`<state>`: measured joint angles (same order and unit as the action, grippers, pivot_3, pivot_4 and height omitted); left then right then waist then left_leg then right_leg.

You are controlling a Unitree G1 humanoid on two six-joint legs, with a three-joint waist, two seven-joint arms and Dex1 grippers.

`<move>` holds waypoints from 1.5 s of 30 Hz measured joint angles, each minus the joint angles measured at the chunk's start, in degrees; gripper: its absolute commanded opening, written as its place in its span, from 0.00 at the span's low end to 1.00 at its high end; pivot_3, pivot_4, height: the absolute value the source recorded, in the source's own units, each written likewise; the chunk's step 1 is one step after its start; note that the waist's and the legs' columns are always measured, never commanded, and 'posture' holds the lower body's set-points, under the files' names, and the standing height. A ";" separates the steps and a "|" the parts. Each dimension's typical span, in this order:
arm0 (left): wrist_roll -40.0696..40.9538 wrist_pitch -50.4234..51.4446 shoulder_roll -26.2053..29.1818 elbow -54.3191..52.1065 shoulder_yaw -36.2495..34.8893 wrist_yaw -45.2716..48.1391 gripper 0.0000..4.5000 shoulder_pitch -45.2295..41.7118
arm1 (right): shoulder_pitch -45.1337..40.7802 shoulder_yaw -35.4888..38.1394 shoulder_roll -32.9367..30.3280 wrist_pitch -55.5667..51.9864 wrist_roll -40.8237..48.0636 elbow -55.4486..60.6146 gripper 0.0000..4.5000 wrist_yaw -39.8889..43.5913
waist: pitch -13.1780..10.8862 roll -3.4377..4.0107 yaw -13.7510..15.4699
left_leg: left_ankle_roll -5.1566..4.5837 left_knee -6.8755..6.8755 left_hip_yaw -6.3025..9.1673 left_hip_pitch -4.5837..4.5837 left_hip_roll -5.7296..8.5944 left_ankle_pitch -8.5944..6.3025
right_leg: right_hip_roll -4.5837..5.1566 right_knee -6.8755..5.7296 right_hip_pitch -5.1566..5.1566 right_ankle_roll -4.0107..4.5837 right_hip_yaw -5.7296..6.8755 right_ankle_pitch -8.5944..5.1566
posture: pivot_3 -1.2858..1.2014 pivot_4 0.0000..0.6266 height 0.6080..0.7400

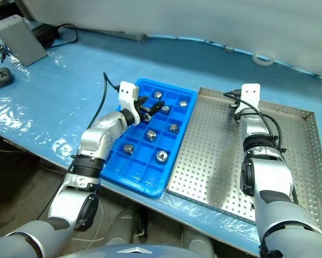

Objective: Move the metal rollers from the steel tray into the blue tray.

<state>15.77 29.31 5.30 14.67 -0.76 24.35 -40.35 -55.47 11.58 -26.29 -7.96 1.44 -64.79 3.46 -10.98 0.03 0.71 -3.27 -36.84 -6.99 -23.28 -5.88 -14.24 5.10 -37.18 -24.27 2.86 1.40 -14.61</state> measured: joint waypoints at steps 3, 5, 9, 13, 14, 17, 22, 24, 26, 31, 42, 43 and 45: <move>0.55 0.05 1.90 -1.25 0.26 2.11 0.93 0.27 | 1.29 -0.88 1.13 -0.33 1.04 4.68 0.26 6.92 | -0.01 -0.01 -0.35 | 0.00 0.02 -0.01 -0.02 -0.04 0.00 | -0.02 -0.01 -0.04 0.00 0.00 0.00 | 0.49 0.24 1.00; 1.58 0.53 3.40 -4.00 0.26 4.29 0.93 0.86 | 3.09 -2.28 2.20 -1.24 2.40 11.08 0.26 13.67 | -0.01 -0.01 -0.48 | 0.00 0.03 0.00 -0.05 -0.08 0.00 | -0.02 -0.03 -0.07 0.00 0.05 0.00 | 0.49 0.24 1.00; 7.71 4.46 8.99 -12.13 -0.56 11.56 0.93 2.71 | 8.54 -5.91 2.58 -6.39 7.11 30.74 0.26 26.94 | -0.04 0.01 -0.12 | 0.00 0.06 0.01 -0.13 -0.12 0.00 | -0.02 -0.05 -0.15 0.00 0.11 0.00 | 0.49 0.24 1.00; 13.74 8.49 18.54 -20.01 -4.01 18.39 0.93 5.29 | 12.17 -9.22 0.84 -15.61 14.19 50.84 0.26 38.13 | -0.05 0.02 0.19 | 0.01 0.12 0.03 -0.10 -0.14 0.01 | -0.02 -0.01 -0.14 0.00 0.12 0.00 | 0.50 0.24 1.00; 14.80 9.29 21.23 -21.52 -4.89 20.21 0.93 6.22 | 13.24 -10.12 -0.16 -18.10 16.36 55.83 0.26 40.98 | -0.05 0.02 0.26 | 0.03 0.16 0.02 -0.07 -0.14 0.02 | -0.02 0.05 -0.10 0.00 0.12 0.00 | 0.50 0.24 1.00; 17.03 10.46 28.50 -25.39 -6.23 25.23 0.93 10.81 | 18.40 -13.85 -4.68 -24.40 23.40 69.38 0.26 50.88 | -0.05 0.02 0.76 | 0.04 0.32 0.05 0.05 -0.13 0.02 | -0.02 0.34 0.09 0.00 0.15 0.00 | 0.51 0.24 1.00; 18.03 10.67 34.54 -27.48 -7.68 28.96 0.93 16.67 | 20.97 -19.63 -9.20 -30.17 27.10 75.55 0.26 59.31 | -0.05 0.01 1.56 | 0.27 0.32 0.05 0.09 -0.08 0.16 | -0.01 0.48 0.20 0.01 0.13 0.01 | 0.53 0.24 1.00; 18.01 10.52 35.79 -27.99 -8.42 28.96 0.93 18.20 | 21.12 -22.28 -9.06 -29.94 26.47 75.42 0.26 60.51 | -0.05 0.00 1.72 | 0.33 0.36 0.07 0.18 -0.09 0.21 | -0.01 0.45 0.25 0.04 0.14 0.03 | 0.55 0.24 1.00; 17.29 9.41 37.00 -28.55 -8.86 28.87 0.93 19.96 | 21.28 -24.62 -7.54 -29.51 25.44 73.51 0.26 61.25 | -0.05 -0.06 1.83 | 0.46 0.51 0.10 0.32 -0.09 0.33 | -0.02 0.45 0.33 0.06 0.15 0.04 | 0.55 0.24 1.00; 16.68 8.44 41.23 -28.59 -12.22 29.22 0.93 23.06 | 21.10 -30.79 -4.81 -29.48 23.99 69.58 0.26 65.47 | -0.06 -0.08 1.85 | 0.81 0.85 0.18 0.39 -0.11 0.63 | -0.04 0.47 0.31 0.07 0.28 0.05 | 0.56 0.24 1.00; 16.91 7.95 39.85 -30.20 -12.32 26.79 0.93 24.34 | 14.42 -31.86 4.27 -36.08 26.29 63.87 0.26 66.26 | -0.04 -0.18 2.33 | 0.93 0.90 0.36 0.34 -0.11 0.77 | -0.04 0.44 0.31 0.09 0.47 0.06 | 0.58 0.24 1.00; 16.89 7.96 39.86 -30.17 -12.33 26.59 0.93 24.32 | 14.06 -31.48 4.68 -37.81 27.35 63.86 0.26 66.28 | -0.04 -0.18 2.38 | 0.94 0.91 0.37 0.35 -0.11 0.77 | -0.04 0.44 0.31 0.09 0.47 0.06 | 0.58 0.24 1.00; 16.87 7.96 39.87 -29.76 -12.33 26.27 0.93 23.99 | 13.85 -30.95 5.29 -40.73 29.17 63.86 0.26 66.42 | -0.04 -0.19 2.65 | 0.96 0.91 0.41 0.31 -0.11 0.79 | -0.04 0.45 0.31 0.09 0.53 0.06 | 0.58 0.24 1.00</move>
<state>32.65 37.27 45.16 -15.09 -13.09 50.62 -16.36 -41.63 -19.37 -20.99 -48.68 30.61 -0.93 69.88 -11.02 -0.15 3.36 -2.31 -35.93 -6.57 -22.97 -6.00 -13.45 5.06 -36.73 -23.96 2.96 1.93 -14.55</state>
